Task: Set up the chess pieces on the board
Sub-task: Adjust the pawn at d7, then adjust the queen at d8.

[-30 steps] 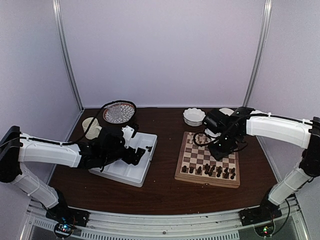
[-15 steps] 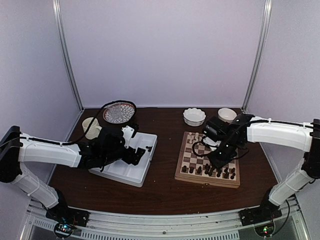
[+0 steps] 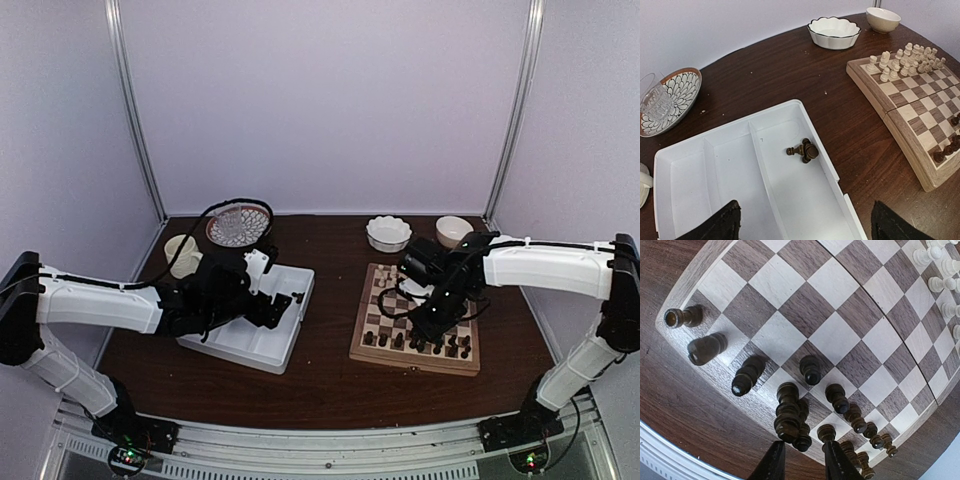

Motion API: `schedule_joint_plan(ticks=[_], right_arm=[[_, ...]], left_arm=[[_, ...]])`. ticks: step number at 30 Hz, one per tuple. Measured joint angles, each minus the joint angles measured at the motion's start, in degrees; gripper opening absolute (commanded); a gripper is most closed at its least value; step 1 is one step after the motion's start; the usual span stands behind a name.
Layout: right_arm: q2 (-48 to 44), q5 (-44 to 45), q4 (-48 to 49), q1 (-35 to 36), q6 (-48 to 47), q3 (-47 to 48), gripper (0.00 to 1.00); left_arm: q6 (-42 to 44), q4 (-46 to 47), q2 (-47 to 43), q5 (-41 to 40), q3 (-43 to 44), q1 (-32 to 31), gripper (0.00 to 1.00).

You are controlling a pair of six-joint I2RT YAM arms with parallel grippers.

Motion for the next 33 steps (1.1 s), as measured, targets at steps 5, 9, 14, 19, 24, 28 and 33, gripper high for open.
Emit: schedule_joint_plan(ticks=[5, 9, 14, 19, 24, 28, 33], right_arm=[[0.11, -0.11, 0.42, 0.0, -0.02, -0.17, 0.28], [0.57, -0.11, 0.74, 0.02, -0.04, -0.44, 0.27], [0.81, -0.15, 0.96, 0.02, -0.04, -0.52, 0.23], [0.85, -0.15, 1.01, 0.28, -0.02, -0.52, 0.27], [0.85, -0.42, 1.07, 0.31, 0.02, -0.63, 0.31], [0.74, -0.85, 1.25, 0.37, 0.0, -0.63, 0.32], [-0.63, -1.66, 1.62, 0.37, 0.02, -1.2, 0.33]], left_arm=[[0.0, -0.26, 0.0, 0.04, 0.04, 0.0, 0.9], [0.0, -0.7, 0.0, 0.04, 0.04, 0.0, 0.9], [0.0, -0.81, 0.0, 0.04, 0.04, 0.0, 0.9], [0.0, -0.83, 0.0, 0.04, 0.04, 0.0, 0.9], [0.0, -0.85, 0.0, 0.04, 0.04, 0.0, 0.9], [0.0, -0.85, 0.0, 0.04, 0.04, 0.0, 0.9], [0.0, -0.9, 0.0, 0.04, 0.04, 0.0, 0.9]])
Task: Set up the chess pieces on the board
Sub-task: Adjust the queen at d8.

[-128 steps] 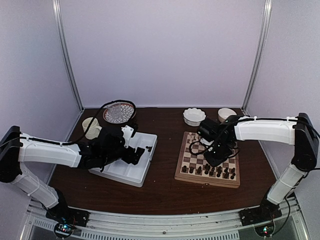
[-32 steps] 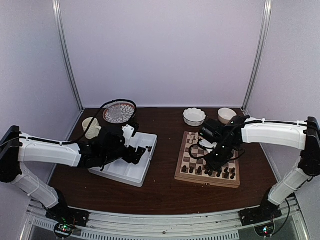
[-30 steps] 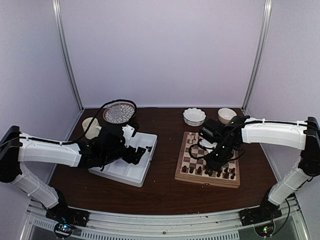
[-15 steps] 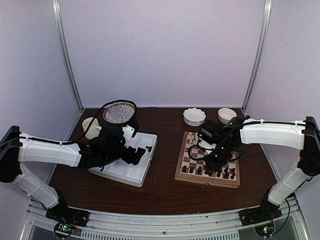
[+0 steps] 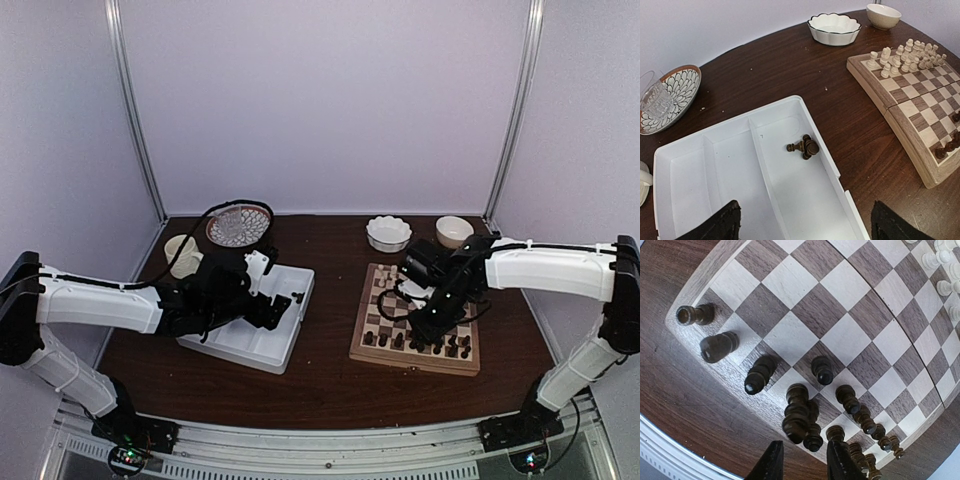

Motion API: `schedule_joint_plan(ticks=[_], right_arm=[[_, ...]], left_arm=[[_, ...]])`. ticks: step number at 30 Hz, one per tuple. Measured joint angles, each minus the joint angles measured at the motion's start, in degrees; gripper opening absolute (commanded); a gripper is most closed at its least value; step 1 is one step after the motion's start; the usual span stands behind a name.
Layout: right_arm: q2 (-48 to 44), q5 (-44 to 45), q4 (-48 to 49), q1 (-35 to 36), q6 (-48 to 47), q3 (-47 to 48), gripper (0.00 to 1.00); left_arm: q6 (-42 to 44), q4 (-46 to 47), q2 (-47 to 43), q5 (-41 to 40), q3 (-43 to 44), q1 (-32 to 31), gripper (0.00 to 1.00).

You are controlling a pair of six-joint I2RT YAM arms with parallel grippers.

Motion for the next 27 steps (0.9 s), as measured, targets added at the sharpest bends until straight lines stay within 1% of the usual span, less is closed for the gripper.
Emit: schedule_joint_plan(ticks=[5, 8, 11, 20, 27], right_arm=[[-2.56, -0.04, 0.09, 0.0, 0.02, -0.31, 0.33], [-3.04, -0.04, 0.15, 0.0, 0.07, -0.5, 0.31], [-3.04, -0.04, 0.24, 0.0, 0.15, -1.27, 0.3], [-2.93, -0.02, 0.55, 0.0, 0.13, -1.84, 0.3], [-1.07, -0.02, 0.96, 0.0, 0.13, -1.84, 0.29]], left_arm=[[0.02, -0.02, 0.0, 0.0, 0.0, 0.0, 0.9], [0.02, -0.09, 0.0, 0.0, 0.0, 0.0, 0.9], [0.02, -0.11, 0.0, 0.0, 0.0, 0.0, 0.9], [0.0, -0.13, 0.0, 0.0, 0.0, 0.0, 0.9], [0.02, -0.13, 0.0, 0.02, 0.0, 0.0, 0.9]])
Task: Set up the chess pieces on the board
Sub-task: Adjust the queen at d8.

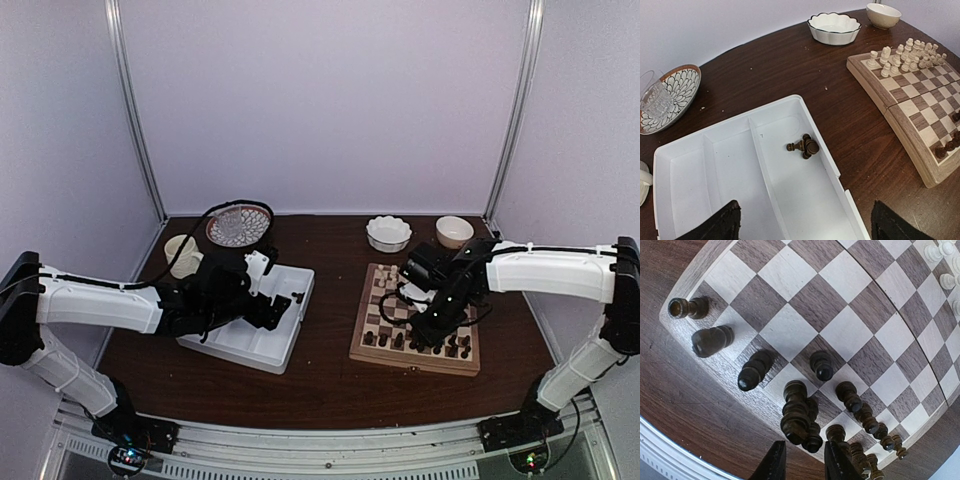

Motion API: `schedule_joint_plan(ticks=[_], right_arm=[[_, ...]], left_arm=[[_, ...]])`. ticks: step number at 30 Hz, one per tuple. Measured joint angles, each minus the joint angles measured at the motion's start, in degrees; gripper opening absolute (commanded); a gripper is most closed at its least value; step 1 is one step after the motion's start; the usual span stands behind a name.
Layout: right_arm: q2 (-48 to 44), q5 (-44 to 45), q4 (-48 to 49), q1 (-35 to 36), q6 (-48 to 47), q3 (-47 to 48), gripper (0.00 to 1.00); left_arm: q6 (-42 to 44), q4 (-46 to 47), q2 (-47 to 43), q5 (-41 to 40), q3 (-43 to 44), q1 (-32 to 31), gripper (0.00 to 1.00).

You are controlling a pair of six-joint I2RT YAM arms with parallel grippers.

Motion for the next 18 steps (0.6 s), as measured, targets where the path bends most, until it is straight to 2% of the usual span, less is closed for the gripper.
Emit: schedule_joint_plan(ticks=[8, 18], right_arm=[[1.01, 0.02, 0.48, 0.0, -0.15, 0.0, 0.19], [1.03, 0.5, 0.5, 0.0, 0.28, -0.07, 0.17]], left_arm=[[0.0, 0.0, 0.0, 0.17, 0.0, 0.0, 0.9], [0.0, -0.02, 0.0, 0.17, 0.0, 0.0, 0.9]])
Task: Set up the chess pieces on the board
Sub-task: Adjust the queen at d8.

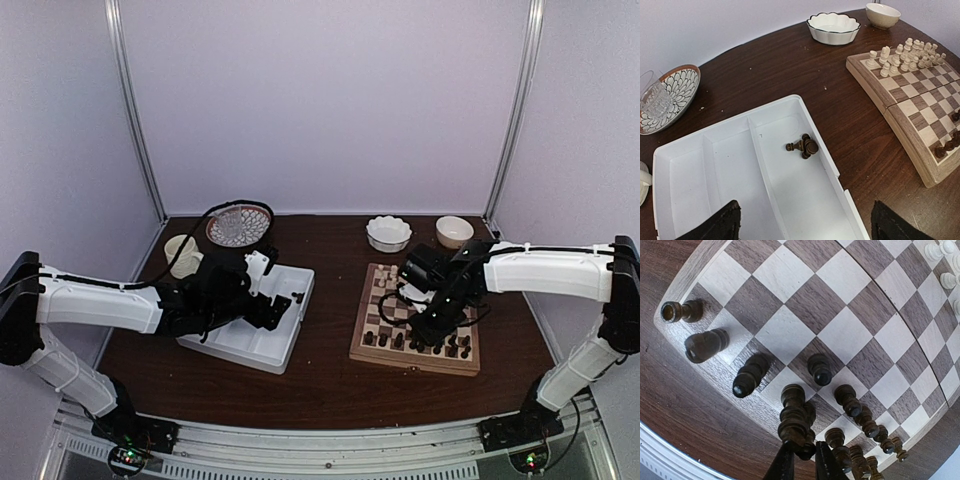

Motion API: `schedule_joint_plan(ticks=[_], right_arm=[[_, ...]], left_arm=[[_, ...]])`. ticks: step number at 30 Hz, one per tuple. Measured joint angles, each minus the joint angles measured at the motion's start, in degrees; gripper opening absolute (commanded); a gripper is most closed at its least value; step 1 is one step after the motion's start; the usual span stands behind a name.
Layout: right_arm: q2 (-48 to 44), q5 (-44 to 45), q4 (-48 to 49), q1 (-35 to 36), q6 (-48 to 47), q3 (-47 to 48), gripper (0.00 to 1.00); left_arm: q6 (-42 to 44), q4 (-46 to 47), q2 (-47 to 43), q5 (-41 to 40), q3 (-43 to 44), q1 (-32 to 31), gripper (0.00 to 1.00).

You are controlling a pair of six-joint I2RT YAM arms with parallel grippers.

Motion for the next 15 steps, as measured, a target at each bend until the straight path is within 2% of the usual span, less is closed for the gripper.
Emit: schedule_joint_plan(ticks=[15], right_arm=[[-1.46, 1.36, -1.73, 0.0, 1.7, -0.9, 0.17]], left_arm=[[0.0, 0.0, 0.0, 0.04, 0.02, 0.0, 0.9]])
